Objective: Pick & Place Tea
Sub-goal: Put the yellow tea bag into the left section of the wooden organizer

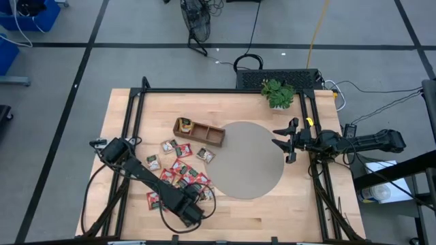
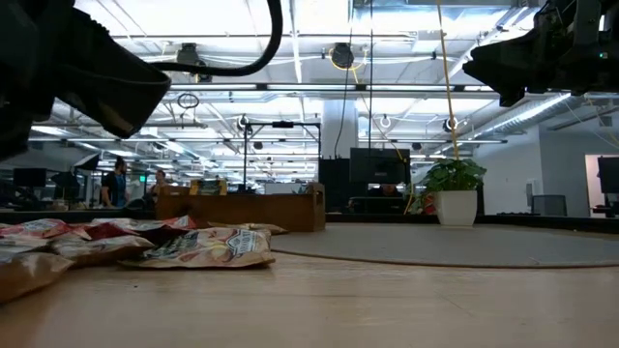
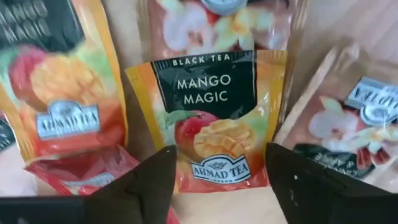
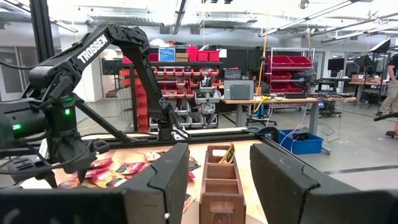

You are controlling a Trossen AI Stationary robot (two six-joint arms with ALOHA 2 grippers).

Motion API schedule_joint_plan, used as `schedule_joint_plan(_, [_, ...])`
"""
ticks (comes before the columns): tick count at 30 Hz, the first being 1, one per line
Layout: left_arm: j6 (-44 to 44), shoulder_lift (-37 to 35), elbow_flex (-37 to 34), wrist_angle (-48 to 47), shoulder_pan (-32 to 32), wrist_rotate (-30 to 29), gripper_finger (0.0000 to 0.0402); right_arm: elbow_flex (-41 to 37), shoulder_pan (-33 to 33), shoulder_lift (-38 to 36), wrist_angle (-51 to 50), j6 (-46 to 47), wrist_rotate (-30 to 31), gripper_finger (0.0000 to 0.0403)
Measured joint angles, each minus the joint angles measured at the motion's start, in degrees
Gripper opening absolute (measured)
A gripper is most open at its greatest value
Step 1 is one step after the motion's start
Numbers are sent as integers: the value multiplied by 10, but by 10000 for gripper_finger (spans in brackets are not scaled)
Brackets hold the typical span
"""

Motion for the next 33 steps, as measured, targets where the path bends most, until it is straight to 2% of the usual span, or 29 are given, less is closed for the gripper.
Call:
schedule_joint_plan(4, [-1,0,0,0,0,15,199,0,0,0,0,0,0,155])
schedule_joint_plan(13, [0,-2,0,1,3,27,83,0,0,0,0,0,0,155])
schedule_joint_plan(20, [38,-2,11,-6,13,63,7,0,0,0,0,0,0,155])
schedule_joint_plan(28, [79,-10,64,-32,9,19,5,0,0,0,0,0,0,155])
schedule_joint_plan(33, [93,-10,66,-9,-6,23,35,0,0,0,0,0,0,155])
